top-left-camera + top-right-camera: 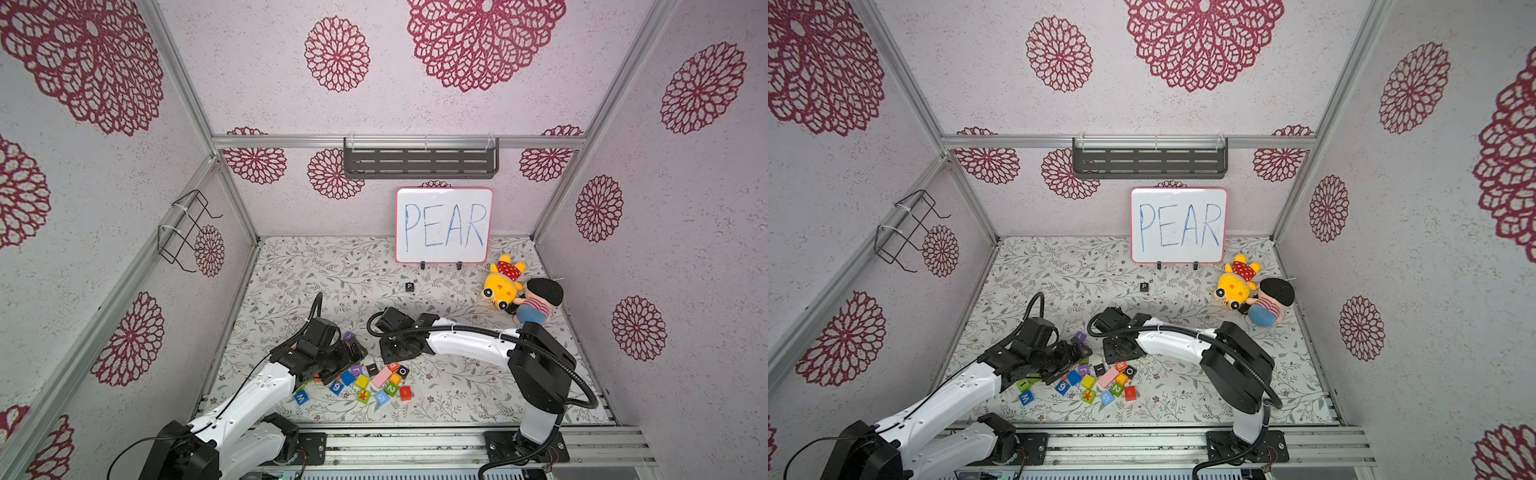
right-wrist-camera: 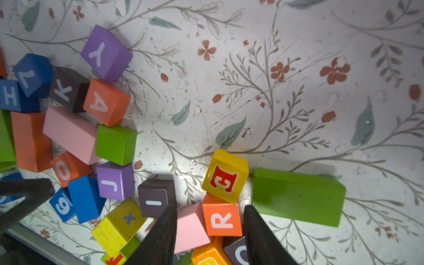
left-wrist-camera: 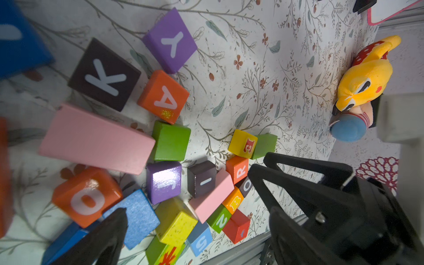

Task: Spell the uppercase word “pear” with letter blocks
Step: Pick up the letter block from the center of the board.

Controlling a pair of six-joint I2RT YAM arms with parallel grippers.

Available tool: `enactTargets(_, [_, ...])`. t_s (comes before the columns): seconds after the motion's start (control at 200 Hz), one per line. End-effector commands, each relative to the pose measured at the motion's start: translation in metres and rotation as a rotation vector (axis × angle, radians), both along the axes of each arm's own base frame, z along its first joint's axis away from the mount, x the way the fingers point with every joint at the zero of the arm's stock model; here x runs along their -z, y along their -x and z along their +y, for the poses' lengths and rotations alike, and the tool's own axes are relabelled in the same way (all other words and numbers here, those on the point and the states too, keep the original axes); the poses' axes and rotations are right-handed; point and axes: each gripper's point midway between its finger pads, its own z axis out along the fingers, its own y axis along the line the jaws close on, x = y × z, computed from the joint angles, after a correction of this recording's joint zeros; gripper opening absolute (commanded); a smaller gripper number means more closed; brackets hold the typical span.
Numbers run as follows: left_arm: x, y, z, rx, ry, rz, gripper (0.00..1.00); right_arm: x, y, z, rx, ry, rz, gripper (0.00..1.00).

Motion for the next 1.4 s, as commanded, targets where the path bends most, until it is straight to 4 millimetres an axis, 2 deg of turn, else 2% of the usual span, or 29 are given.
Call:
enactTargets(0.0, [-0.003,-0.003,-0.002,0.005,0.005,-0.031,0.99,0.002,-0.007,-0.001,0.03,0.006,-0.002,0.49])
enactTargets(0.53, [0.001,-0.005,-0.001,0.013,-0.016,-0.025,0.98,0.016,-0.023,0.004,0.008,0.057,-0.013,0.44])
enactTargets(0.776, [0.003,-0.005,0.0,0.011,-0.021,-0.029,0.98,0.019,-0.029,0.007,-0.008,0.093,-0.032,0.38])
enactTargets(0.911, [0.004,-0.006,0.001,0.013,-0.03,-0.034,0.98,0.02,-0.029,0.007,-0.038,0.123,-0.045,0.31])
enactTargets(1.136, [0.0,-0.011,-0.004,0.017,-0.008,-0.041,0.98,0.028,-0.027,0.01,-0.139,0.147,-0.036,0.25])
enactTargets(1.266, [-0.001,-0.014,-0.006,0.031,-0.017,-0.047,0.98,0.029,-0.035,0.01,-0.242,0.173,-0.05,0.24])
enactTargets(1.391, [-0.002,-0.016,-0.006,0.036,-0.021,-0.056,0.98,0.03,-0.053,-0.001,-0.344,0.203,-0.079,0.23])
